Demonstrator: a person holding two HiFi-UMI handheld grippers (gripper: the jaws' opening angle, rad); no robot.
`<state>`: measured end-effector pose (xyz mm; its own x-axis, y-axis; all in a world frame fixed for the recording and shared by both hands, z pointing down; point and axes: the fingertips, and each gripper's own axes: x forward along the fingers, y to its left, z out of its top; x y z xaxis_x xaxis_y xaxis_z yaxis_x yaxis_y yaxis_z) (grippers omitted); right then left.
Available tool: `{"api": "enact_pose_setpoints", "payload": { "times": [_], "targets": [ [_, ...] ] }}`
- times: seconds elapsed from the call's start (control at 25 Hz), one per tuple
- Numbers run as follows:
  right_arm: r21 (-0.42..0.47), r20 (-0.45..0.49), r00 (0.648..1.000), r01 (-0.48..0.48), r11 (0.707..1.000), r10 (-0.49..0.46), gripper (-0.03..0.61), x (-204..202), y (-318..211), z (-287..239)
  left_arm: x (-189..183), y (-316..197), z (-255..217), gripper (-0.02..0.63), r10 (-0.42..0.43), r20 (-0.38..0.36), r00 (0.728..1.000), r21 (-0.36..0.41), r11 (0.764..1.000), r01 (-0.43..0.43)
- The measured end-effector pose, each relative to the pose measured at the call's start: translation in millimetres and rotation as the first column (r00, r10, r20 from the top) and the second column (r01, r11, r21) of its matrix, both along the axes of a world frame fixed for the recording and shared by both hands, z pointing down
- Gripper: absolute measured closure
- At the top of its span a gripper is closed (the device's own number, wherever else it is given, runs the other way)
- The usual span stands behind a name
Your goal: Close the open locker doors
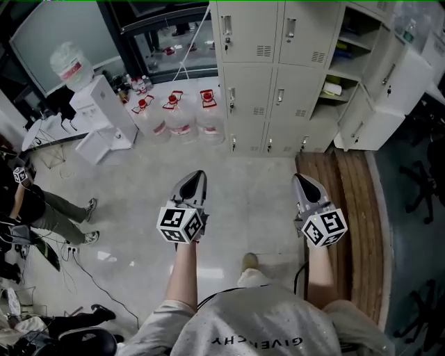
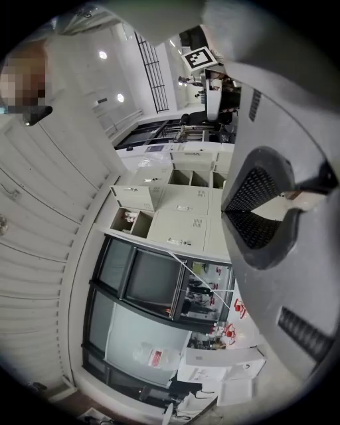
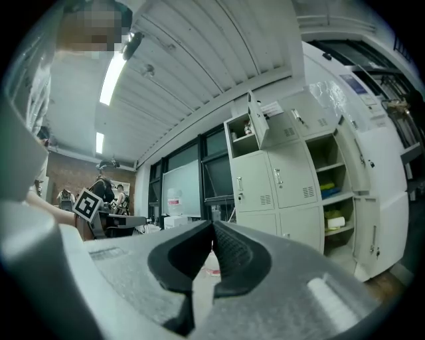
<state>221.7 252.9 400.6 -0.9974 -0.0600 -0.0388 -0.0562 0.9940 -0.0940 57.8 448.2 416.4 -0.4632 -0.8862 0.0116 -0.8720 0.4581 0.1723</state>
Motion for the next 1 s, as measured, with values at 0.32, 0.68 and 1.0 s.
{"api": "enact_pose_setpoints", "payload": {
  "times": [0.32, 0.68, 1.0],
  "targets": [
    [-0.017, 0.037, 0.999, 0.035, 0.999, -0.035, 0.531, -54.3, -58.0, -4.8, -57.1, -58.6, -7.1, 0.617, -0.032, 0.012, 0.999, 0.001, 0.999, 0.032],
    [-0.026, 0.041, 0.998, 0.044, 0.999, -0.042, 0.523, -86.6, -96.9, -2.0, -85.2, -104.2, -10.2, 0.617, -0.01, 0.012, 1.0, 0.027, 1.0, 0.01],
    [-0.072, 0.053, 0.998, 0.041, 0.997, -0.037, 0.488, -113.8, -124.0, 2.3, -113.4, -125.4, -7.6, 0.617, -0.011, -0.007, 1.0, 0.023, 1.0, 0.011]
  ]
}}
